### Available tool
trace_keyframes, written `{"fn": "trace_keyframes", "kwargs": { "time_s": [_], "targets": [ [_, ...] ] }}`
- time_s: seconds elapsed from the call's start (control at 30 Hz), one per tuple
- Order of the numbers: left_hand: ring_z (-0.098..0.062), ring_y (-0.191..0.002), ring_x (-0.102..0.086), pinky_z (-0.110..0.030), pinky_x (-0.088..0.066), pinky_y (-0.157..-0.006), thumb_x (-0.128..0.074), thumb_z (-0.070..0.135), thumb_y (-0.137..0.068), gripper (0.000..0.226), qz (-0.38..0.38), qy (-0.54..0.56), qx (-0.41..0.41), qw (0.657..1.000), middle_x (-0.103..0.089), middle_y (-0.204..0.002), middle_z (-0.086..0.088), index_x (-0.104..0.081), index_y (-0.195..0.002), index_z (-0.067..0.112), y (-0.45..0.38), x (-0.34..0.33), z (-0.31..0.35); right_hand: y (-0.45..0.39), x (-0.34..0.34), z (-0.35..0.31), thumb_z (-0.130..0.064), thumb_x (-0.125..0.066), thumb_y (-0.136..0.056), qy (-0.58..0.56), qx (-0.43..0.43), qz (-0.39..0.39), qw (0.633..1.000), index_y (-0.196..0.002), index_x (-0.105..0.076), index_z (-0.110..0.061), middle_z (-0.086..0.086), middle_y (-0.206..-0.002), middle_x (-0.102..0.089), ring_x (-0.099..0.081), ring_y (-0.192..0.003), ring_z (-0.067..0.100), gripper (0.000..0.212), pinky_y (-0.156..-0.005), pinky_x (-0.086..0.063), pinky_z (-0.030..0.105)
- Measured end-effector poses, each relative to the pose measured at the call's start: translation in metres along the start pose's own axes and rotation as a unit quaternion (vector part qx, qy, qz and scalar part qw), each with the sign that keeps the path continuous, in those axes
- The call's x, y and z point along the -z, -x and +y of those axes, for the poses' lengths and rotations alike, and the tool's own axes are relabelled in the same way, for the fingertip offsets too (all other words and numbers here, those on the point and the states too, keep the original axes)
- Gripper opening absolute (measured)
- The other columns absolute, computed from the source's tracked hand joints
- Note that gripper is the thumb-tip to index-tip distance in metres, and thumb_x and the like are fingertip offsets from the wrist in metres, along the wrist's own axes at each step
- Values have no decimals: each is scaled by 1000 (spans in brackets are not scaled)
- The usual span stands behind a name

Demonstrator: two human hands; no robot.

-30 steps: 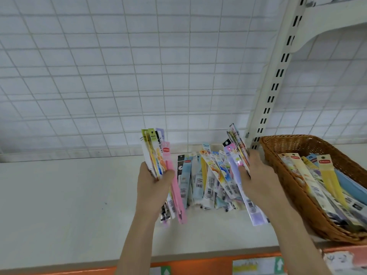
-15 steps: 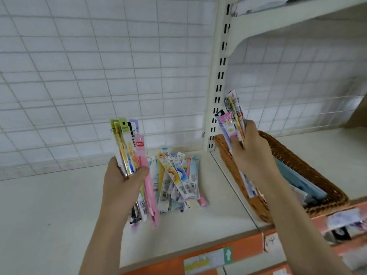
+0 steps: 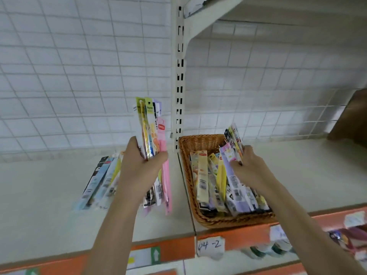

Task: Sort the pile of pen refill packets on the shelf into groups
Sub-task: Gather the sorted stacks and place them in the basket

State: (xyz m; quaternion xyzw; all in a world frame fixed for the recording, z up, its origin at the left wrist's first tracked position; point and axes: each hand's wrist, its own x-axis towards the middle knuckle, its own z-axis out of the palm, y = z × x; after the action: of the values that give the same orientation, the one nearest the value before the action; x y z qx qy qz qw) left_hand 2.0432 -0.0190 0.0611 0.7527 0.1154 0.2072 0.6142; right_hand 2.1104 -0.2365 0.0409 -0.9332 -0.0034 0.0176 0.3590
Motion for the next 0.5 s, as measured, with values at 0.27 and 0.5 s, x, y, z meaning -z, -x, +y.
{"fn": "trace_keyframes", "kwargs": {
  "time_s": [0.27,0.5],
  "targets": [
    [-12,-72,-57,-27,-44,-64,-68,7,-78,25,41,-31,-4,999,-61,-80,0,-51,-79,26,22,-7,-7,-8,-16,16,-21,-51,-89,62,53,32,996,-66,-28,-16,4,-70,-38,-42,-63,20,33,-50,-30,25],
    [-12,-75,-59,-25,-47,-67,-66,2,-80,30,71,-35,3,997,-62,-82,1,-53,-79,29,29,-3,-6,-3,-20,15,-44,-46,-92,200,44,37,978,-130,-35,-6,18,-129,-43,-44,-119,35,55,-96,-39,40]
  ]
}}
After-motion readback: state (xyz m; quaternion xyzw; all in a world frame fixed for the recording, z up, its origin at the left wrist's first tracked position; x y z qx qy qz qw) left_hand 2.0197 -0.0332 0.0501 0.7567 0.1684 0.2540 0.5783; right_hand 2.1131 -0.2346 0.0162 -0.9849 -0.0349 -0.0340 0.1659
